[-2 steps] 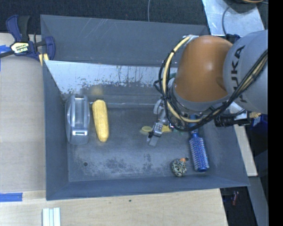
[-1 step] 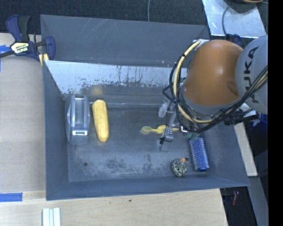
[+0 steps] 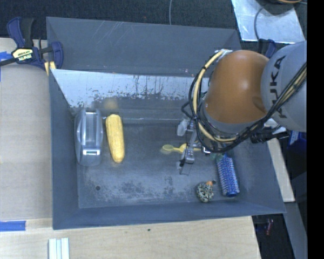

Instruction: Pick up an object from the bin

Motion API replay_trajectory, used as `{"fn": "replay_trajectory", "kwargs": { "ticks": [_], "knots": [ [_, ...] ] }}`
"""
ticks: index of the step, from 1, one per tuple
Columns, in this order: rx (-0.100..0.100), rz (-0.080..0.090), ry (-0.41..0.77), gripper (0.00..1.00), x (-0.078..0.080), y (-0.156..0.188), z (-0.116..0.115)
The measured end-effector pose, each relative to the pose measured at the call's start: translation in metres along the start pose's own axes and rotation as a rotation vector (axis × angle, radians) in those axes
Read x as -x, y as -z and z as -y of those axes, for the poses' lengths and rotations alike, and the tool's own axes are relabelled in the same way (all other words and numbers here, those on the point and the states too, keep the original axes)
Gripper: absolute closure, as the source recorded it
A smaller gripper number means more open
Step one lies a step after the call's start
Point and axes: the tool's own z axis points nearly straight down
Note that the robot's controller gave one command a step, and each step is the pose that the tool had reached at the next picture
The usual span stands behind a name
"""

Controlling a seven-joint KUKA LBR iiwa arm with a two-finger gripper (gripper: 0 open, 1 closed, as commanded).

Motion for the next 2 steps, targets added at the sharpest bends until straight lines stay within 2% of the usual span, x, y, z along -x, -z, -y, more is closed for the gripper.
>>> {"fn": "replay_trajectory", "kwargs": {
  "ticks": [1,2],
  "knots": [
    [0.0,0.001,-0.239,0.0,0.011,-0.029,0.058],
    [0.002,0.006,-0.128,0.0,0.036,-0.061,0.066]
  ]
}}
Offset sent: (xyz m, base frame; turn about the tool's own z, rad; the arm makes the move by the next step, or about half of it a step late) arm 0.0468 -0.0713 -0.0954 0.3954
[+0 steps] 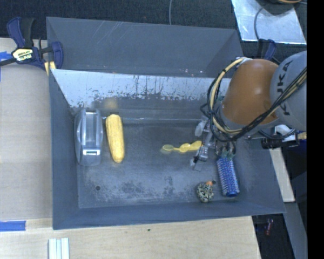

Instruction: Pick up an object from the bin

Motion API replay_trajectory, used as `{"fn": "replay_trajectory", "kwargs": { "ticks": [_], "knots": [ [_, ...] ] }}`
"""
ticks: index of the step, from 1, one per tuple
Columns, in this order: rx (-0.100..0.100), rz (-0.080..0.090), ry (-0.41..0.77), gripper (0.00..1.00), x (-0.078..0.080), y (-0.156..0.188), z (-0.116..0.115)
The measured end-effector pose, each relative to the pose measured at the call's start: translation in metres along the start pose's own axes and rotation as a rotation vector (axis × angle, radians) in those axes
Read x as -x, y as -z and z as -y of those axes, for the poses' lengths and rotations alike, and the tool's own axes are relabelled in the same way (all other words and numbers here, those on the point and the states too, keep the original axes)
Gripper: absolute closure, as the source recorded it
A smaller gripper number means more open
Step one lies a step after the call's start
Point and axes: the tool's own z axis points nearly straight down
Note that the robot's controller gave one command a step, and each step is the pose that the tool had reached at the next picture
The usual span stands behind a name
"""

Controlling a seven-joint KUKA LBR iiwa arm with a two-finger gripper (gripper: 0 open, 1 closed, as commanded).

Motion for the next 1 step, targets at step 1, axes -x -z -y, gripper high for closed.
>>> {"fn": "replay_trajectory", "kwargs": {
  "ticks": [1],
  "knots": [
    [-0.003,-0.001,-0.251,0.0,-0.0044,-0.0192,0.0285]
  ]
}}
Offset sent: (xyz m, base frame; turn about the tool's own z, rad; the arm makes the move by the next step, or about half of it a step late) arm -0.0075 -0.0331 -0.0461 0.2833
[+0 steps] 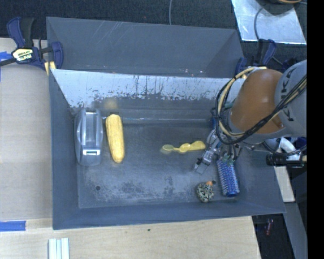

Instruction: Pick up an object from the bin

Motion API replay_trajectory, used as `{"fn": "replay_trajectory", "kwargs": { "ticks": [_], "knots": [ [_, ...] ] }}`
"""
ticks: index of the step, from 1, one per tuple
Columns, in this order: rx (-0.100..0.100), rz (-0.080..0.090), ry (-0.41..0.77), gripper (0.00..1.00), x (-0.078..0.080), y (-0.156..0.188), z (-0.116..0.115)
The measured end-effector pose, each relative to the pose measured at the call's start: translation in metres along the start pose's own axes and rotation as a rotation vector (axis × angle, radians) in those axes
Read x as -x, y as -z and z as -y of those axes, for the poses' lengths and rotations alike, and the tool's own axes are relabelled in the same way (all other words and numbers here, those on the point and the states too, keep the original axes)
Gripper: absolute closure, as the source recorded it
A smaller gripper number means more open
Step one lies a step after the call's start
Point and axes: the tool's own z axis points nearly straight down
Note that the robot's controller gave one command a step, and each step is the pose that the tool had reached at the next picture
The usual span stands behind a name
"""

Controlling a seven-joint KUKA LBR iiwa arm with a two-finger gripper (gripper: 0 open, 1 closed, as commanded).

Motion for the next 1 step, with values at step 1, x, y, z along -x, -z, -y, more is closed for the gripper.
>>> {"fn": "replay_trajectory", "kwargs": {
  "ticks": [1],
  "knots": [
    [0.0,0.0,0.058,0.0,0.0039,-0.0108,0.0026]
  ]
}}
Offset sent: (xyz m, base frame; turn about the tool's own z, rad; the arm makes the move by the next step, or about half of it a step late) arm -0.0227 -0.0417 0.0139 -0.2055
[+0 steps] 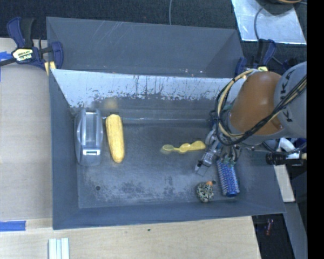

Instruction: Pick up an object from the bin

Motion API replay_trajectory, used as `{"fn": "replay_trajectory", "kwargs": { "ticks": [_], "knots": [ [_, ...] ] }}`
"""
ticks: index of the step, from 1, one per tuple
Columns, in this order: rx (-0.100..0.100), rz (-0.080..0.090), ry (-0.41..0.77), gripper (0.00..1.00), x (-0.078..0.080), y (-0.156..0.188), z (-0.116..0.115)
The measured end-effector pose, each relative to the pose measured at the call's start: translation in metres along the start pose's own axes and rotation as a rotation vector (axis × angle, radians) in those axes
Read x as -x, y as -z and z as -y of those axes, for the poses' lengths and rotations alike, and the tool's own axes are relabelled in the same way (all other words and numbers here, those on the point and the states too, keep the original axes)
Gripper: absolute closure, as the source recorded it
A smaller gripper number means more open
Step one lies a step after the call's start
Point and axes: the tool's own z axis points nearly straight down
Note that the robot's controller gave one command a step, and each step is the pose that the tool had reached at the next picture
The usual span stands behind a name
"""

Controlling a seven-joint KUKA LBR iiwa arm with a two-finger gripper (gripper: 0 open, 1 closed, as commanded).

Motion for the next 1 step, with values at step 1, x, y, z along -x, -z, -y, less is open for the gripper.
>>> {"fn": "replay_trajectory", "kwargs": {
  "ticks": [1],
  "knots": [
    [-0.001,-0.001,0.121,0.0,-0.0021,0.0184,0.033]
  ]
}}
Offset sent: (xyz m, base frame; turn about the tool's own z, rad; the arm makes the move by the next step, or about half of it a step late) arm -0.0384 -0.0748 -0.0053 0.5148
